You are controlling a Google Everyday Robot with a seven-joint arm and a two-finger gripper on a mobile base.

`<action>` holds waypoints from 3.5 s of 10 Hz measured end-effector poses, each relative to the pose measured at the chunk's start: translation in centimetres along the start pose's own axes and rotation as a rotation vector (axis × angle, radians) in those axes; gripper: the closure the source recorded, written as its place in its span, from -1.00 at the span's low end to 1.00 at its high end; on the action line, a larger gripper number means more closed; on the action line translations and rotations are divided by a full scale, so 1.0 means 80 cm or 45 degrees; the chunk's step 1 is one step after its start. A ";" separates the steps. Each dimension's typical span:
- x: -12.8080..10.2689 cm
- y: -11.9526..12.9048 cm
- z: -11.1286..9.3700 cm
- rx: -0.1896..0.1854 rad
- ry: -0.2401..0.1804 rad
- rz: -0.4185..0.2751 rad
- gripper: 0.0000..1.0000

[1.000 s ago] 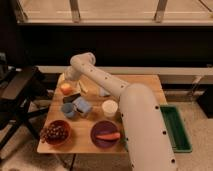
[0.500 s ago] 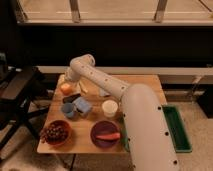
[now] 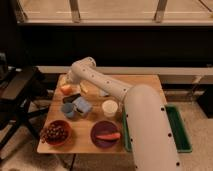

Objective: Place apple in paper cup

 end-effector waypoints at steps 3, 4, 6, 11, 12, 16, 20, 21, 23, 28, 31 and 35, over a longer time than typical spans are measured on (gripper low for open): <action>0.004 0.003 0.006 0.019 0.001 -0.016 -0.30; 0.004 0.003 0.007 0.027 0.004 -0.020 -0.30; 0.002 0.001 0.011 0.044 0.011 -0.029 -0.30; -0.004 -0.001 0.023 0.092 0.003 -0.031 -0.30; -0.003 0.001 0.026 0.098 0.003 -0.028 -0.30; -0.004 0.004 0.039 0.101 -0.020 -0.033 -0.30; -0.003 0.012 0.052 0.114 -0.032 -0.025 -0.30; -0.003 0.014 0.054 0.118 -0.035 -0.022 -0.30; -0.004 0.018 0.060 0.124 -0.046 -0.011 -0.30; -0.014 0.017 0.068 0.150 -0.053 0.007 0.31; -0.019 0.017 0.070 0.158 -0.057 0.024 0.89; -0.017 0.013 0.061 0.146 -0.034 0.031 1.00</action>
